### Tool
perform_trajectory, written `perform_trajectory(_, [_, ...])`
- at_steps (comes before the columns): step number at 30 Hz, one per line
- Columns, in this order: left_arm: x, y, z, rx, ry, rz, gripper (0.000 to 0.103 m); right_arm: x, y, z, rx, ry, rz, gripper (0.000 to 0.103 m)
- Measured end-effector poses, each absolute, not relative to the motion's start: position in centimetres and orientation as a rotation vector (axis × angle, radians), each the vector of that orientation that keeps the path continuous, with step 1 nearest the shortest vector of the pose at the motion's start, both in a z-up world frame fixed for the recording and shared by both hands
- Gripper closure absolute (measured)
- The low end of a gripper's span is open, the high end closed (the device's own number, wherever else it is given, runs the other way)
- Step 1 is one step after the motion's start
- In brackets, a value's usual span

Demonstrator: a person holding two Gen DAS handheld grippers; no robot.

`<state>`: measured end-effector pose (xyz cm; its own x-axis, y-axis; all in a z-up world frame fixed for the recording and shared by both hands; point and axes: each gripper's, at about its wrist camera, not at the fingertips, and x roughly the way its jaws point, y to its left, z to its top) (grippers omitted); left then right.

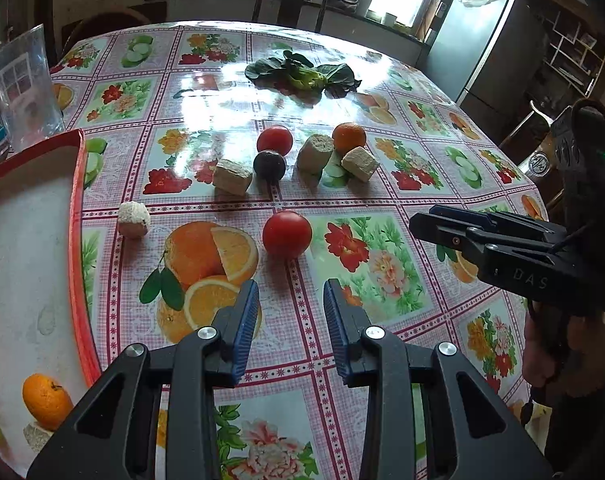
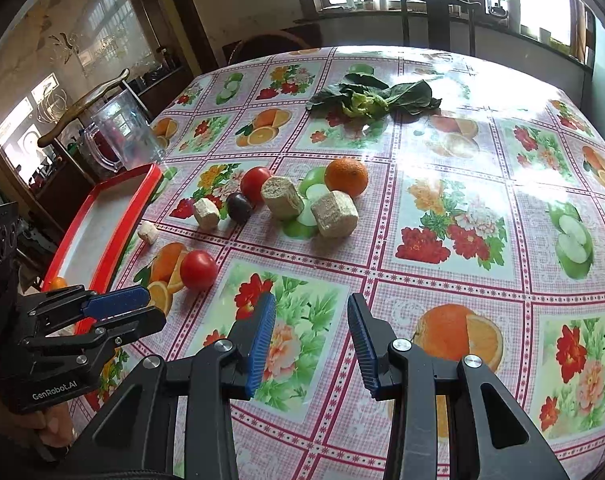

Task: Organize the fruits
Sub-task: 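Grasp red tomato with left tool while right tool grasps white cube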

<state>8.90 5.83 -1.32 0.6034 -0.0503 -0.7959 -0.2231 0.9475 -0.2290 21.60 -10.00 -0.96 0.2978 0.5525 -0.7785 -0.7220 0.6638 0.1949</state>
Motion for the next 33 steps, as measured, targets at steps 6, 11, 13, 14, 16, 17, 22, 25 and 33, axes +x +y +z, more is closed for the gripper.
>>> perform_trajectory(6, [11.0,6.0,-1.9,-0.328,0.932,0.091,0.072,24.2,-8.1,-2.3,-0.242,0.960,0.825,0.064])
perform_trajectory(11, [12.8,6.3,-2.5,-0.298,0.940,0.114,0.072,26.2,-6.7,-3.0,-0.231,0.971,0.822,0.064])
perform_trajectory(13, [13.4,6.6,-2.8,-0.303,0.945,0.106,0.072,26.7,-6.1,-3.1,-0.229,0.975,0.821,0.064])
perform_trajectory(14, [13.6,6.7,-3.0,-0.309,0.945,0.096,0.072,26.8,-5.8,-3.2,-0.228,0.972,0.822,0.064])
perform_trajectory(16, [14.0,6.5,-3.3,-0.300,0.941,0.083,0.072,26.9,-5.4,-3.2,-0.232,0.958,0.820,0.064])
perform_trajectory(17, [14.1,6.2,-3.3,-0.280,0.932,0.084,0.072,26.9,-5.2,-3.2,-0.237,0.953,0.818,0.066])
perform_trajectory(22, [14.4,5.7,-3.4,-0.247,0.918,0.080,0.072,26.4,-5.4,-3.2,-0.246,0.938,0.812,0.072])
perform_trajectory(25, [14.2,5.8,-3.3,-0.256,0.919,0.076,0.073,25.6,-6.4,-3.0,-0.231,0.941,0.820,0.072])
perform_trajectory(33, [11.4,5.5,-2.8,-0.264,0.904,0.088,0.073,22.5,-8.8,-1.8,-0.181,0.938,0.850,0.072])
